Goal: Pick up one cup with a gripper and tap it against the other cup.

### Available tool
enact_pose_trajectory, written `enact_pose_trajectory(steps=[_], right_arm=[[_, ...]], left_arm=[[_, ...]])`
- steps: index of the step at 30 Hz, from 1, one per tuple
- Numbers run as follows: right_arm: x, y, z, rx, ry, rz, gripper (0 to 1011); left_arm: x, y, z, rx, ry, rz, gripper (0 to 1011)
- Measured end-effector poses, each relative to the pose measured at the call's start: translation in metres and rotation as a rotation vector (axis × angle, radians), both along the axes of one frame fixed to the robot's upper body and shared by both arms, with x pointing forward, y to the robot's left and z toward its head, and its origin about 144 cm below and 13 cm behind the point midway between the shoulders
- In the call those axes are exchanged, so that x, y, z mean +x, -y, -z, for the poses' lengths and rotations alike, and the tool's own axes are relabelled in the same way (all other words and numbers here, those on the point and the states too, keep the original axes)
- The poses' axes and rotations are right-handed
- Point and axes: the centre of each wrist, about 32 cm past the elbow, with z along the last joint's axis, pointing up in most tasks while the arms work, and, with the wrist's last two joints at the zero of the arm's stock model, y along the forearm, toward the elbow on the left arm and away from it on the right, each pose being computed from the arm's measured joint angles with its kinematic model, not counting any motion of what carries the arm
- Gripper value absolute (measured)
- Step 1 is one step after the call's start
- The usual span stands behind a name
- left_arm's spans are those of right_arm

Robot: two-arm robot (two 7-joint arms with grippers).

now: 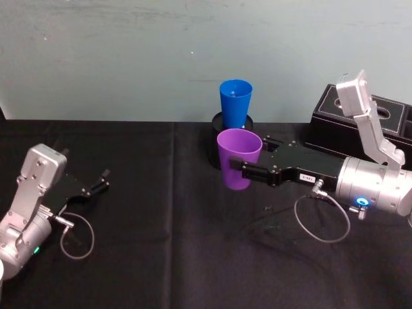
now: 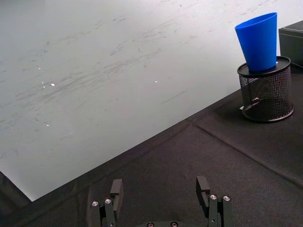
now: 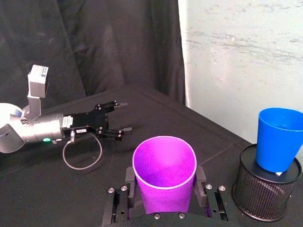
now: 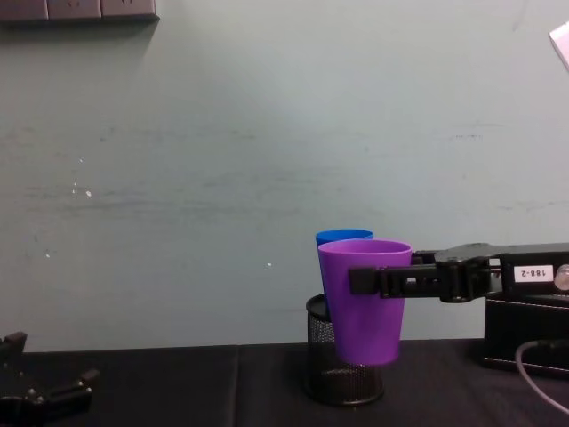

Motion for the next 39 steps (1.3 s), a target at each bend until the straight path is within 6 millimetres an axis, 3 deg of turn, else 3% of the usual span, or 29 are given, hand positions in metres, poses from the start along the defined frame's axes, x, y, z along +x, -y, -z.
enact_pose_trajectory(steps=[39], right_arm=[[0.0004,0.0005,-0.0006,0.003,-0.001,0.003,729]], left_arm=[[0.0000,0.0000,0.0000,0.000,0.000,0.000,1011]])
